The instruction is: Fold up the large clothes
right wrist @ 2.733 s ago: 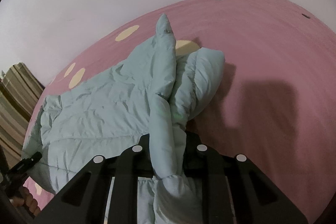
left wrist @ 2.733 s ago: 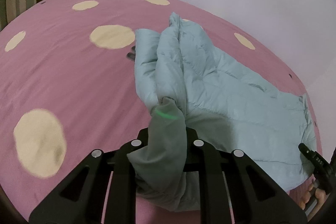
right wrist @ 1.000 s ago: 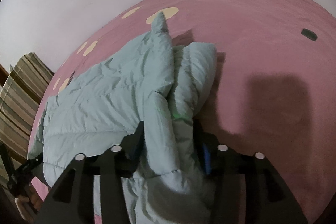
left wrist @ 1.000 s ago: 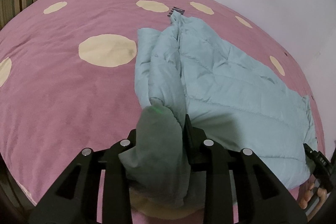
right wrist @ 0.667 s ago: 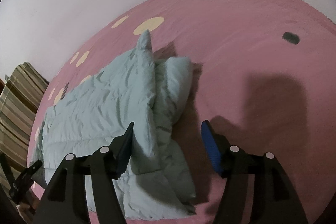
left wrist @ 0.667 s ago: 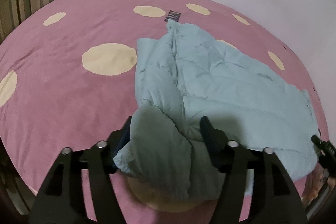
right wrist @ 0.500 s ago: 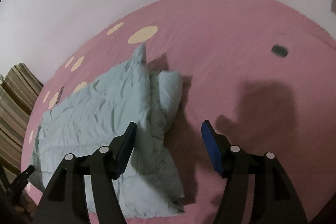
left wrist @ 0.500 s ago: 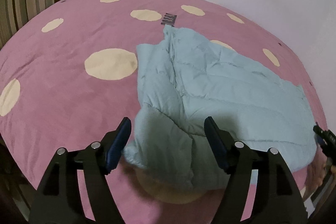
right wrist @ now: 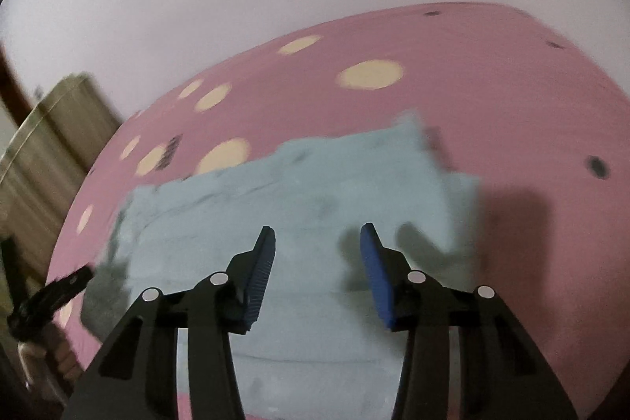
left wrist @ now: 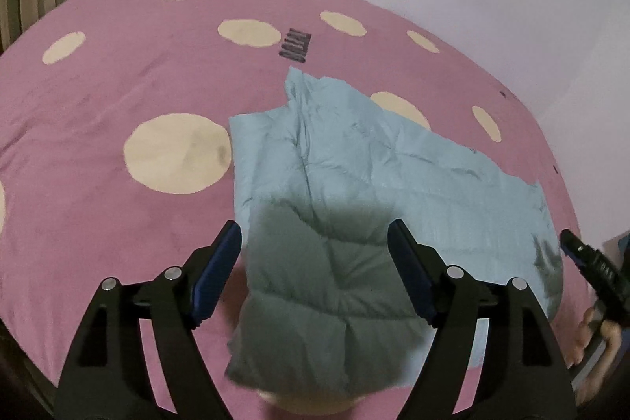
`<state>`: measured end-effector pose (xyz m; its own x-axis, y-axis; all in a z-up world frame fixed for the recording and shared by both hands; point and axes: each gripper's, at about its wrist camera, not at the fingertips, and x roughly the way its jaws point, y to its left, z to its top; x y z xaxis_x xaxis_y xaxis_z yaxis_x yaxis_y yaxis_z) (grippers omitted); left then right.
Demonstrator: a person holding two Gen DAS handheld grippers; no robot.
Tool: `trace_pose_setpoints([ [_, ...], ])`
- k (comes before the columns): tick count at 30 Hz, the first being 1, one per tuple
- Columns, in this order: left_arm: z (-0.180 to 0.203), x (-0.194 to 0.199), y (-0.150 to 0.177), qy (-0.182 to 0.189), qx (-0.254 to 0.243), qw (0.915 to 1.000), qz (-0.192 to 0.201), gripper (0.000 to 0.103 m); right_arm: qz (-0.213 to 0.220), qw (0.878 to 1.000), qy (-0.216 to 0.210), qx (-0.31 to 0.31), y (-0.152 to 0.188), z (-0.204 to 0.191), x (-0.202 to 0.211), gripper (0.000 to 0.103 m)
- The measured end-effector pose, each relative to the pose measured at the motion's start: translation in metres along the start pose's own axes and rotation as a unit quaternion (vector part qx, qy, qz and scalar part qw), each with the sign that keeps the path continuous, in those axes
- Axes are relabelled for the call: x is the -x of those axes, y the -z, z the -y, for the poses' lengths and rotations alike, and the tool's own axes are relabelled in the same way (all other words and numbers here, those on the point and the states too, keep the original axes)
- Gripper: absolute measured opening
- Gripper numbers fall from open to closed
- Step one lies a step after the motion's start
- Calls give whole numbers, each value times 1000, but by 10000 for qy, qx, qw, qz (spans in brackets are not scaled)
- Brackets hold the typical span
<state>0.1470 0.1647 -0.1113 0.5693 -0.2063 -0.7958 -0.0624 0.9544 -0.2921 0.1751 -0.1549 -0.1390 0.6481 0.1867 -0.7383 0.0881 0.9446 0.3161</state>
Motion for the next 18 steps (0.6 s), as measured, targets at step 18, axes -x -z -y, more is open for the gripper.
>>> trace_pose_setpoints([
  [18, -22, -51, -22, -215, -114, 9980, -587, 76, -471, 9905, 400, 1228, 39, -93, -94, 45],
])
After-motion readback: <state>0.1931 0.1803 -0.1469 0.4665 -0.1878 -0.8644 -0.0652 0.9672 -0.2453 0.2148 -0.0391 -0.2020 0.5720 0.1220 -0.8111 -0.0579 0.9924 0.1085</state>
